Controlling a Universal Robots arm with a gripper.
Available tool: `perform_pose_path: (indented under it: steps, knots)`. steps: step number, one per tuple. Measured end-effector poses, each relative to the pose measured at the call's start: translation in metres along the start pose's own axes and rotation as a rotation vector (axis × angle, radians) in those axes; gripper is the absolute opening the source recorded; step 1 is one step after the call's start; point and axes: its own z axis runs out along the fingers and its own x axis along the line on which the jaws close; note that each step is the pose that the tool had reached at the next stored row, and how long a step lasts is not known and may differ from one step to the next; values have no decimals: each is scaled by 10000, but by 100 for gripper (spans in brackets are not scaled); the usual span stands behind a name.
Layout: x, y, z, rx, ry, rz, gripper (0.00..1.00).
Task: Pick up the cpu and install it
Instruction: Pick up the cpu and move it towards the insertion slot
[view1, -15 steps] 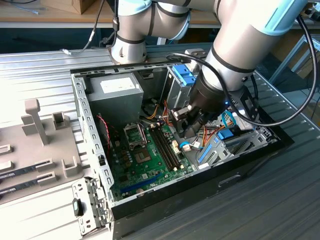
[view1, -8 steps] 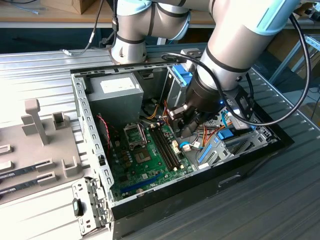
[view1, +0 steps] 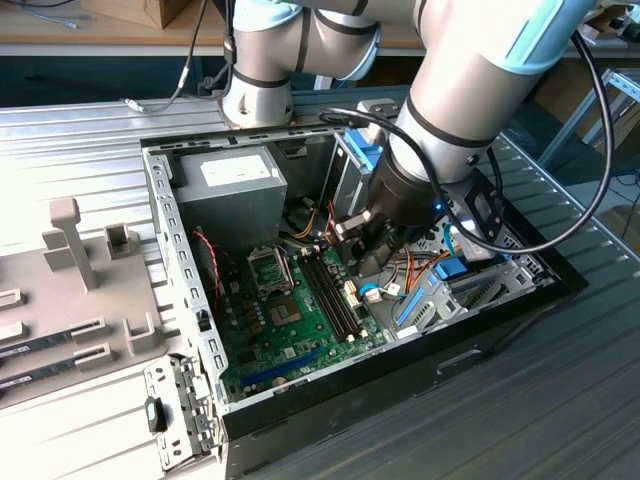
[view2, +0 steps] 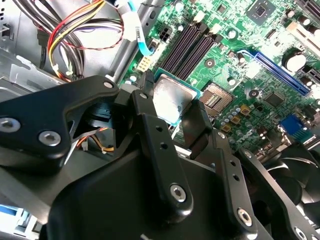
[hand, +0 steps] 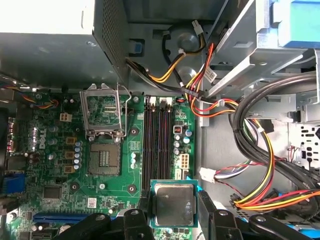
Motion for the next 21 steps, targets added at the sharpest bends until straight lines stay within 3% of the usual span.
perform_pose_path:
  steps: [7,16,21]
  knots:
    - [22,7,24,0,0,1,47]
    - [140,57,57,0,0,0,47]
    - [143,58,57,0,0,0,47]
